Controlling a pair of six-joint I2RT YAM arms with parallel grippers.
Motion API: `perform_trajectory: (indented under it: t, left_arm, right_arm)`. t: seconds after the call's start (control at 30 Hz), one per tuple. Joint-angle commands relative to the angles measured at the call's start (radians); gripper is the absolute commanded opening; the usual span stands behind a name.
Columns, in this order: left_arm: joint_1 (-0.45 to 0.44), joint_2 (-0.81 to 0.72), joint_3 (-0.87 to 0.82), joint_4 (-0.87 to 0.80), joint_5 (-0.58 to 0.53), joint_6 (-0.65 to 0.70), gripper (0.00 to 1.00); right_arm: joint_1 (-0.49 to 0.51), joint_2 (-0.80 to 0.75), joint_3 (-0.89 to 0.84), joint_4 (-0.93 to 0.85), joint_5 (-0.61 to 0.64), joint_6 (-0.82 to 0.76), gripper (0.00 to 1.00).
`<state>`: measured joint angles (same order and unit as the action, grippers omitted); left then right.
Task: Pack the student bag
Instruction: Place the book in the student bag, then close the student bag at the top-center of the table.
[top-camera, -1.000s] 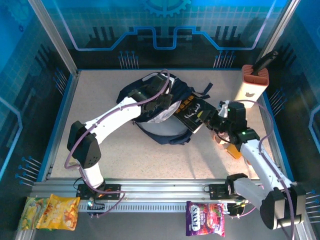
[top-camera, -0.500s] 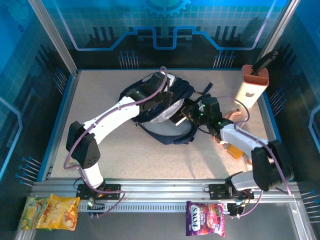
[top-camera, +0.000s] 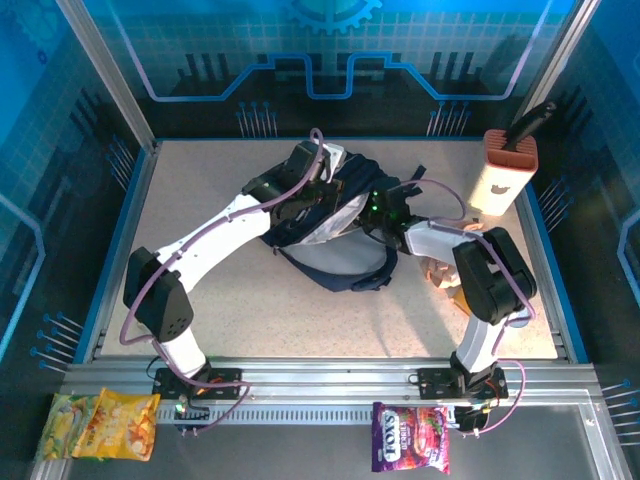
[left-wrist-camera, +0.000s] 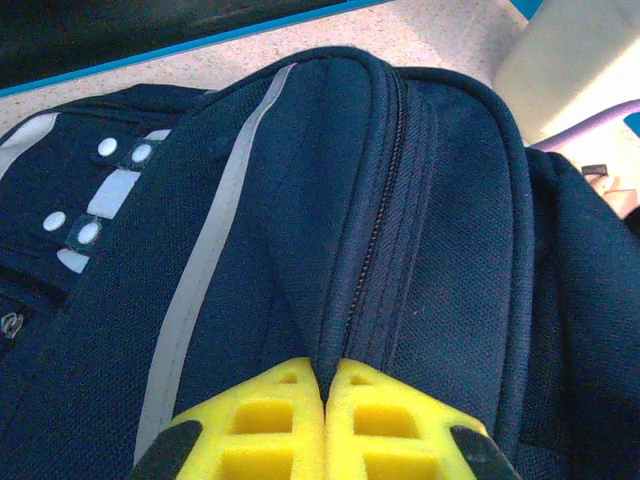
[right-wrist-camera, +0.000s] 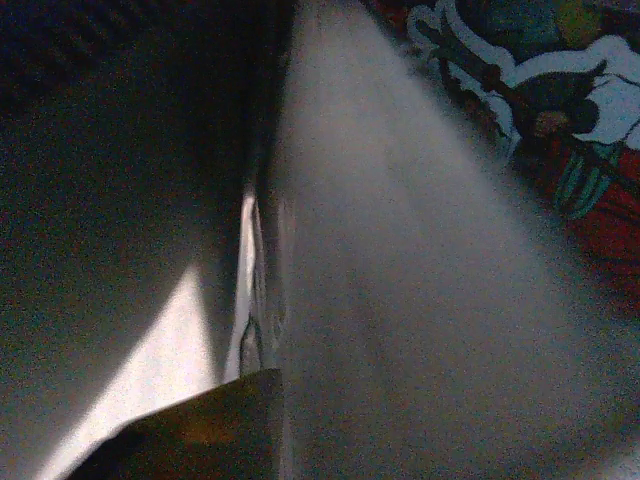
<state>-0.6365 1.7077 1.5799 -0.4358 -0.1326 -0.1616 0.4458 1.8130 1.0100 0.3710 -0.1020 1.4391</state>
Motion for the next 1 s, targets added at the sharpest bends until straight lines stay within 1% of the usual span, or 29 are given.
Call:
perform_trajectory:
  t: [0.0, 0.07, 0.13, 0.2, 0.33, 0.47, 0.5, 0.53, 0.57, 0.67, 0.73, 0.77, 0.87, 0.93, 0.97]
  left_arm:
    - [0.005, -0.080, 0.017, 0.135, 0.039, -0.050, 0.00]
    - [0.014, -0.077, 0.017, 0.134, 0.037, -0.064, 0.00]
    - [0.021, -0.071, 0.019, 0.134, 0.037, -0.074, 0.00]
    - [0.024, -0.062, 0.023, 0.135, 0.041, -0.081, 0.00]
    - [0.028, -0.036, 0.026, 0.137, 0.051, -0.096, 0.00]
    - [0.031, 0.005, 0.030, 0.129, 0.089, -0.110, 0.00]
    - [0.029, 0.016, 0.037, 0.122, 0.102, -0.117, 0.01]
    - [0.030, 0.033, 0.047, 0.108, 0.126, -0.123, 0.05]
    - [0.030, 0.051, 0.055, 0.092, 0.149, -0.125, 0.12]
    - [0.030, 0.078, 0.053, 0.051, 0.209, -0.132, 0.34]
    - [0.032, 0.070, 0.023, 0.046, 0.216, -0.156, 0.44]
    - [0.035, 0.055, -0.003, 0.057, 0.223, -0.167, 0.51]
    - [0.057, 0.001, -0.090, 0.092, 0.240, -0.217, 0.69]
    - [0.081, -0.044, -0.164, 0.120, 0.263, -0.249, 0.76]
    - [0.095, -0.071, -0.211, 0.138, 0.257, -0.271, 0.80]
  right_arm:
    - [0.013, -0.014, -0.033, 0.048, -0.005, 0.037, 0.44]
    - [0.009, -0.076, -0.103, 0.040, 0.016, 0.043, 0.57]
    - [0.003, -0.142, -0.171, 0.022, 0.019, 0.037, 0.64]
    - [-0.005, -0.218, -0.222, -0.004, 0.014, 0.026, 0.67]
    - [-0.019, -0.376, -0.317, -0.135, 0.019, -0.006, 0.72]
    - [-0.043, -0.565, -0.399, -0.295, 0.078, -0.055, 0.78]
    - [-0.047, -0.610, -0.405, -0.344, 0.096, -0.077, 0.80]
    - [-0.051, -0.662, -0.407, -0.402, 0.125, -0.105, 0.82]
    - [-0.055, -0.710, -0.403, -0.461, 0.154, -0.135, 0.84]
    - [-0.067, -0.823, -0.394, -0.582, 0.234, -0.215, 0.88]
    - [-0.076, -0.869, -0.393, -0.609, 0.263, -0.268, 0.90]
    - [-0.079, -0.885, -0.390, -0.617, 0.273, -0.295, 0.91]
    - [-0.081, -0.886, -0.366, -0.634, 0.285, -0.348, 0.93]
    - [-0.080, -0.859, -0.348, -0.621, 0.272, -0.387, 0.95]
    - [-0.080, -0.834, -0.331, -0.618, 0.261, -0.410, 0.96]
